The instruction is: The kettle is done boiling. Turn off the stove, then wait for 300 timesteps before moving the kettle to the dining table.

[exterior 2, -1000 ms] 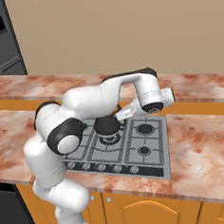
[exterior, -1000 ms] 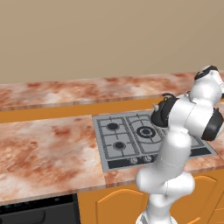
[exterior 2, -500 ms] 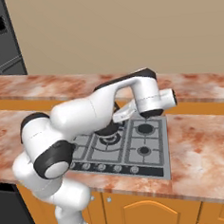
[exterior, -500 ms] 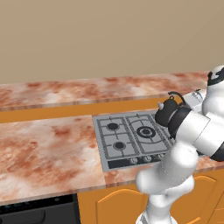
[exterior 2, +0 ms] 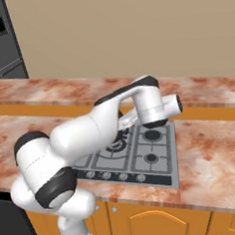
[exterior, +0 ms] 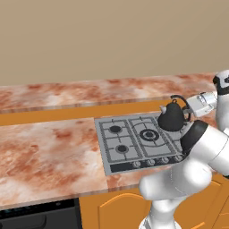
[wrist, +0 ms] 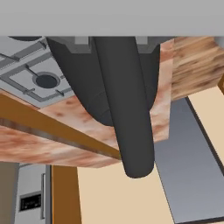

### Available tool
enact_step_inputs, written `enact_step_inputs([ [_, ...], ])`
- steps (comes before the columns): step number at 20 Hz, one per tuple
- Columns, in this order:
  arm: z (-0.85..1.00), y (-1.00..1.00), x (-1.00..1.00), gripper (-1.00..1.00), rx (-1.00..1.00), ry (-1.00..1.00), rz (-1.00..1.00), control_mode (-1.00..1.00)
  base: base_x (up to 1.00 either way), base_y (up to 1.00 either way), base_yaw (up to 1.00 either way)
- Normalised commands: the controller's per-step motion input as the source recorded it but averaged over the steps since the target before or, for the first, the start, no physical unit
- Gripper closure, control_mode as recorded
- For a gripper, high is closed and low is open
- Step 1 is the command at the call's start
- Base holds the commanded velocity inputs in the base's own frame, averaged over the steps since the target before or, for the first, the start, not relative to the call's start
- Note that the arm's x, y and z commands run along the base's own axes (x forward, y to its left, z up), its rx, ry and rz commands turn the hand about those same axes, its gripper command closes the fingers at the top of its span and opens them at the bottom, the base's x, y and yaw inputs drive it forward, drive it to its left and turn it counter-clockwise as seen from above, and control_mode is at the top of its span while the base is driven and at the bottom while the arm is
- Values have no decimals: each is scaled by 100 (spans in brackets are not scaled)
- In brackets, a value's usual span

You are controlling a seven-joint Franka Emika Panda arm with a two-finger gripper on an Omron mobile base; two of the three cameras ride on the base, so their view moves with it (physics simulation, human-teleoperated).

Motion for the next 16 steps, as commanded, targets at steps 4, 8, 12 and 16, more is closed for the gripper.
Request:
enact_step_inputs([
  [4,0,0,0,100,0,-2,0,100,-5,-15,-1],
  [8,0,0,0,100,0,0,0,100,-9,-47,-9],
  [12,0,0,0,100,0,0,0,100,-8,-54,-12],
  [16,0,0,0,100,0,0,0,100,-6,-55,-11],
])
